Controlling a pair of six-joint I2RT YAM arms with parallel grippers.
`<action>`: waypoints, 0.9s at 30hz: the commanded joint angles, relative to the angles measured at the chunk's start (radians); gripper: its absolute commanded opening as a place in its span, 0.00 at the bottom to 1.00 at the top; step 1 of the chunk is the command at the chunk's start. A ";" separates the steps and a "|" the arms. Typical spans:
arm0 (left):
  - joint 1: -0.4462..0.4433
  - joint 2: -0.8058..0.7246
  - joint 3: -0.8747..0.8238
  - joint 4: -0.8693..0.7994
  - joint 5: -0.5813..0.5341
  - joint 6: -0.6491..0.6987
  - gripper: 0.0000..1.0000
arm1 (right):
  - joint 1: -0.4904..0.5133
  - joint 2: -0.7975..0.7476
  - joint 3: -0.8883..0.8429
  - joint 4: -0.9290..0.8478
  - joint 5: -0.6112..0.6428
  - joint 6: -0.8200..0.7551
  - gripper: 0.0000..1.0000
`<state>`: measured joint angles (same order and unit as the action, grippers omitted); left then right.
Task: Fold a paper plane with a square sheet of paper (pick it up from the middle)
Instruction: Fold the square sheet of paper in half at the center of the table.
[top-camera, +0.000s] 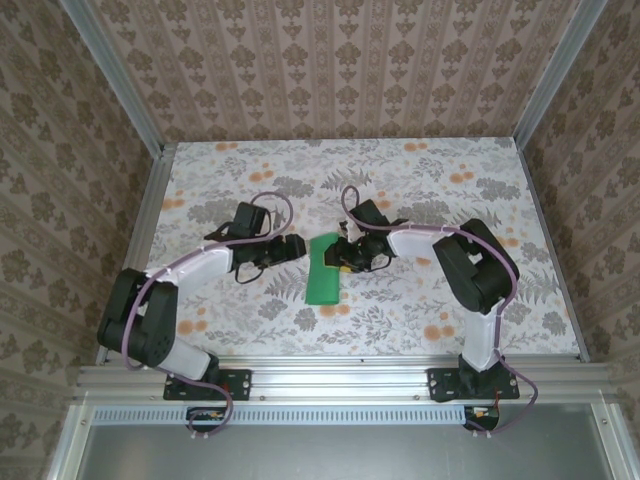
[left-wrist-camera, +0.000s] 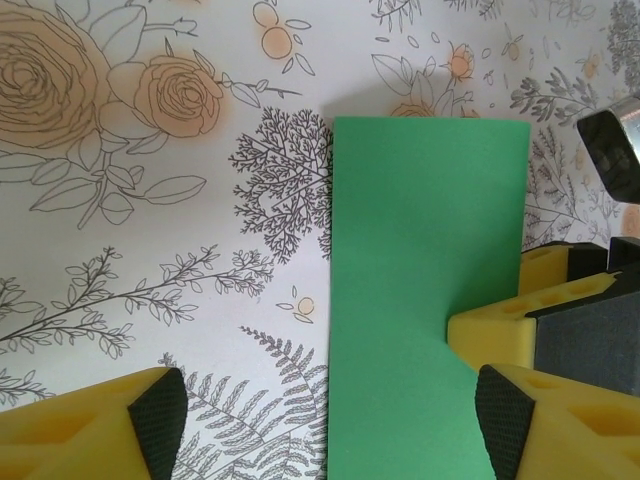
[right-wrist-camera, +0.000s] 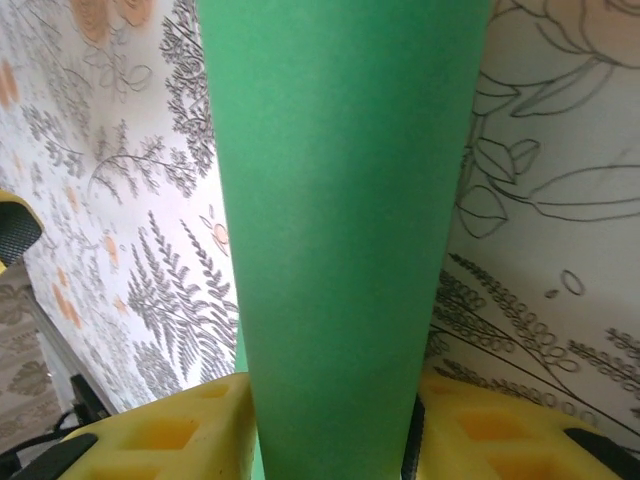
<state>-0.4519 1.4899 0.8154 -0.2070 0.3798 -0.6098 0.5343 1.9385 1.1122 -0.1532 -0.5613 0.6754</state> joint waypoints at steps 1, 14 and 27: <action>-0.029 0.019 0.030 0.019 -0.009 -0.018 0.75 | -0.005 0.022 0.036 -0.092 0.012 -0.058 0.42; -0.049 0.049 0.031 0.059 0.011 -0.047 0.60 | -0.005 0.060 0.070 -0.177 0.081 -0.073 0.37; -0.054 0.075 0.038 0.070 0.022 -0.054 0.55 | -0.005 0.097 0.100 -0.249 0.126 -0.122 0.35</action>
<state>-0.4980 1.5471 0.8211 -0.1478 0.3851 -0.6529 0.5320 1.9858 1.2102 -0.3256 -0.5144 0.5781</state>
